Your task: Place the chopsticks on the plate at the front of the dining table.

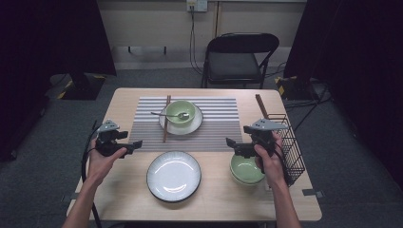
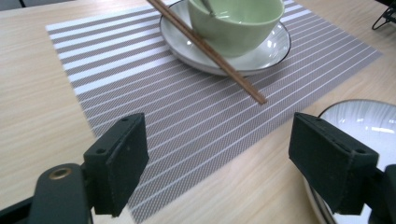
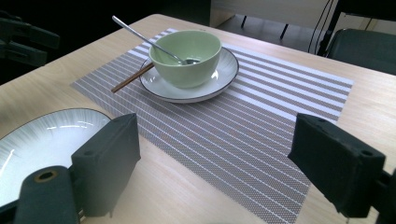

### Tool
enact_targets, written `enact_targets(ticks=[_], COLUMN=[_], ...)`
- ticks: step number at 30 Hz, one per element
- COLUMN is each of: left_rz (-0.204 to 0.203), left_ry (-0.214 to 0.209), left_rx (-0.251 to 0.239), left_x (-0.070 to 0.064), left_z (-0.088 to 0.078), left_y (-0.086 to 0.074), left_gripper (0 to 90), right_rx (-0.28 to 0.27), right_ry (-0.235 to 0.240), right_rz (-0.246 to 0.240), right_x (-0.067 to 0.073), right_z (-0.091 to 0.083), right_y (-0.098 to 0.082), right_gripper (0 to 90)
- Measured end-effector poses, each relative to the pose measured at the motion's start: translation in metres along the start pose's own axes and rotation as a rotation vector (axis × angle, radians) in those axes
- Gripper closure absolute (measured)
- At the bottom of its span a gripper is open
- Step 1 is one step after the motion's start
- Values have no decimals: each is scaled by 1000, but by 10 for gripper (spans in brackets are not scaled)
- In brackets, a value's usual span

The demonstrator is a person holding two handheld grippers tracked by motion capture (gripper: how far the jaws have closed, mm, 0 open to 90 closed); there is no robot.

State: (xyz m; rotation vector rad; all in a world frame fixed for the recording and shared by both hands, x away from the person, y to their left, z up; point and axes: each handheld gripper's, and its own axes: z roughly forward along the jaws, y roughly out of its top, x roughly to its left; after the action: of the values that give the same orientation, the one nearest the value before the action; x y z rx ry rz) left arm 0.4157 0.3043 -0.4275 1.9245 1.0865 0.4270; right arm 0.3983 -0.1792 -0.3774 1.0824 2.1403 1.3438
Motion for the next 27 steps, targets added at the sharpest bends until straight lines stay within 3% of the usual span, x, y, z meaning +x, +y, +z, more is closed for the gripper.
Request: enact_targets(ticks=[8, 16, 19, 27], left_rz=[-30, -62, -41, -32], left_ry=[26, 42, 73, 85], left_rx=[8, 17, 30, 86], left_x=[10, 16, 14, 9], left_z=[-18, -27, -28, -18], left_y=[-20, -41, -47, -67], left_gripper=[186, 185, 186, 190], right_rx=[6, 27, 42, 96], right_ry=[15, 62, 66, 78], right_rz=[0, -14, -23, -32], right_x=[17, 43, 52, 70], right_z=[19, 54, 66, 96], right_y=[5, 11, 12, 7], right_gripper=[153, 153, 153, 154])
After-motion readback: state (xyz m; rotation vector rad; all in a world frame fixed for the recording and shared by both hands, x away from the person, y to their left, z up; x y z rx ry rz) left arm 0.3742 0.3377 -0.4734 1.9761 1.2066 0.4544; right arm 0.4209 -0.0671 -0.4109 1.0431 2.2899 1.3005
